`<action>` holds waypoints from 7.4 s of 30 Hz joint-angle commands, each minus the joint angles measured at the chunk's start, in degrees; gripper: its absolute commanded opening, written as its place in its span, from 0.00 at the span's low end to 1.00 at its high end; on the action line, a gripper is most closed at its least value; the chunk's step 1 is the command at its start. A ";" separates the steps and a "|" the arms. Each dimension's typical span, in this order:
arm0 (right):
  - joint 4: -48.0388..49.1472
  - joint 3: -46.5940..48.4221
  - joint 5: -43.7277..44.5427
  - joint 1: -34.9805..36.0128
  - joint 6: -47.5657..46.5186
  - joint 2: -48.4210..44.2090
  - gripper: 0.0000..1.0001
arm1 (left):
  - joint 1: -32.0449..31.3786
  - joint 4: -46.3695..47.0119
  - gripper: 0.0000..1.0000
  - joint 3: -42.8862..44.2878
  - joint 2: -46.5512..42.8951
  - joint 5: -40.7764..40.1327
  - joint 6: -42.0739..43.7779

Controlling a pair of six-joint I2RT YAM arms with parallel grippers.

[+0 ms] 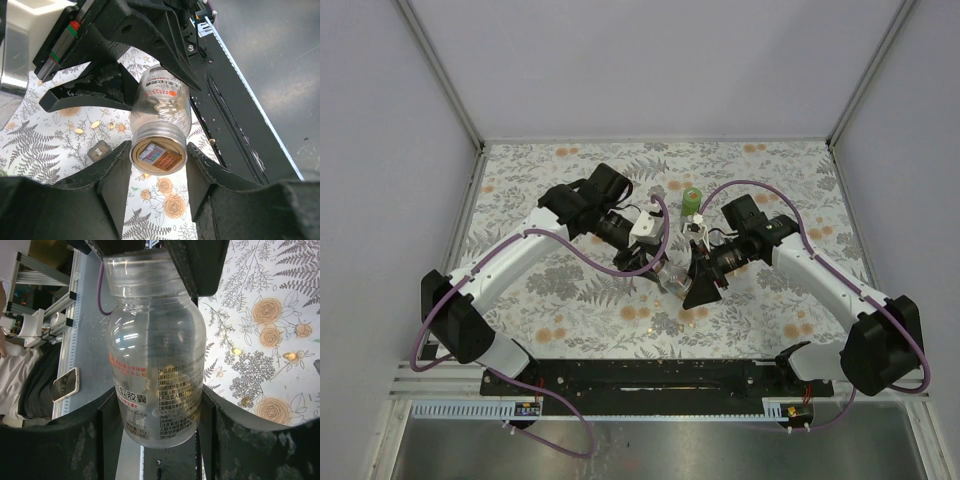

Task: Sort the pills into containers
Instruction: Screw the lid of the pill bottle onto the pill bottle.

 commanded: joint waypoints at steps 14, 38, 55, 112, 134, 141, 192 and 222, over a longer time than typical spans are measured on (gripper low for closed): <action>4.85 3.00 -2.77 -0.57 0.50 -1.52 0.00 | -1.98 3.03 0.84 -3.31 -4.27 0.72 1.75; 18.81 -4.64 20.33 0.13 6.74 -12.06 0.00 | 2.68 19.21 0.82 -1.04 -3.93 -5.70 -44.82; 22.34 -6.14 29.23 0.57 7.97 -14.18 0.00 | 1.89 23.96 0.71 2.38 -0.32 -18.09 -60.84; 16.89 -3.33 15.79 0.49 6.39 -11.28 0.00 | -0.13 21.85 0.46 -2.09 0.21 -2.19 -44.94; 15.75 -0.78 -0.47 -4.26 9.73 -6.27 0.00 | -1.54 19.30 0.52 -7.63 -6.91 -3.95 -24.20; 13.29 0.72 -5.75 -4.26 9.03 -3.63 0.00 | -1.98 16.23 0.55 -9.39 -8.06 0.97 -13.66; 21.55 -6.40 30.99 1.54 6.48 -15.94 0.00 | 3.30 20.01 0.67 3.61 0.82 -14.22 -65.50; 20.67 -6.31 29.58 1.72 6.04 -15.32 0.00 | 1.71 17.63 0.56 6.34 3.37 -15.90 -64.97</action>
